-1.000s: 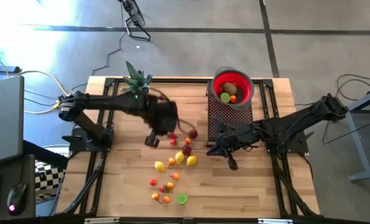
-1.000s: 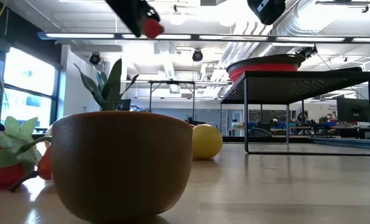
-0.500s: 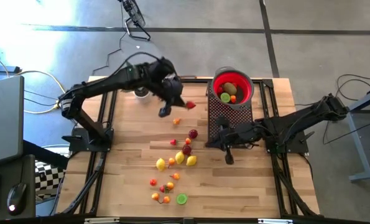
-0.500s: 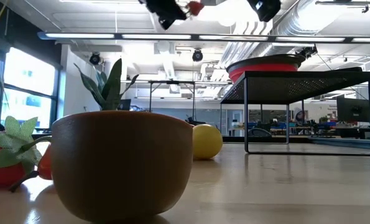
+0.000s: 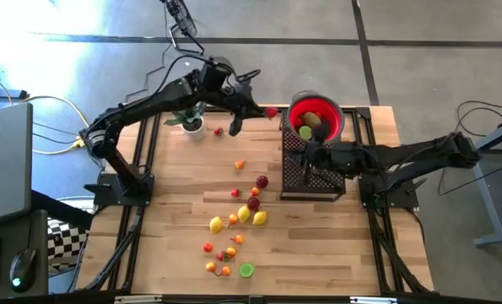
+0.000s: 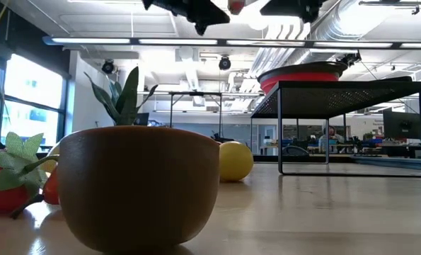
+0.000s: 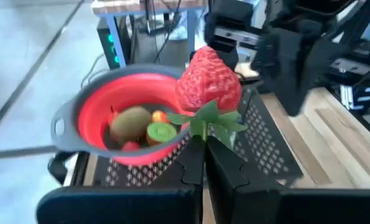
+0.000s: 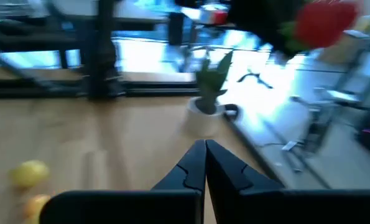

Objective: Pick & Place Fruit
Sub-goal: Put the strawberry into the strainer bowl on the shelf

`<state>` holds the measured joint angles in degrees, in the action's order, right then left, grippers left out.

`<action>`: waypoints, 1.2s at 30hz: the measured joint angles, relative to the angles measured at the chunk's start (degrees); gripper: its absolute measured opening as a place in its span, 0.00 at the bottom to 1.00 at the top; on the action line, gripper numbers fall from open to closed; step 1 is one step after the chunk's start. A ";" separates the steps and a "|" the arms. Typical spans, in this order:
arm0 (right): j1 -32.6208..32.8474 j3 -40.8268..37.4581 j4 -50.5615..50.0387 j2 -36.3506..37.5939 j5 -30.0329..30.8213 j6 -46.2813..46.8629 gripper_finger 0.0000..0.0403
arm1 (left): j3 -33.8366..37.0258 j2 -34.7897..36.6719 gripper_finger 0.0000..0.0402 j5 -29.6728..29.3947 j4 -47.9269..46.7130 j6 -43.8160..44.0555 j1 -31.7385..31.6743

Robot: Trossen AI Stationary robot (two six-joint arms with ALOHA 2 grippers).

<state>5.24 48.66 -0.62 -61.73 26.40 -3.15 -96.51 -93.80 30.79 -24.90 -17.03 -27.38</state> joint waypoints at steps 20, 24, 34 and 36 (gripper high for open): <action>-10.29 -0.02 10.32 0.73 2.24 -7.26 0.02 | 0.02 -3.63 0.00 8.62 14.37 4.21 0.00; -10.41 -0.02 11.29 0.74 1.98 -8.55 0.09 | 0.02 -3.60 0.00 11.07 14.46 3.63 0.00; -10.39 -0.02 13.41 0.71 -2.69 -8.22 0.52 | 0.02 -3.60 0.00 11.45 14.25 0.80 1.07; -10.40 -0.02 13.48 0.51 -2.79 -7.79 0.59 | 0.02 -3.60 0.00 11.95 14.60 0.78 1.66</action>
<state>-5.16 48.64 12.86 -61.21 23.61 -10.94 -96.49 -97.41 42.74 -10.31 -16.25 -25.71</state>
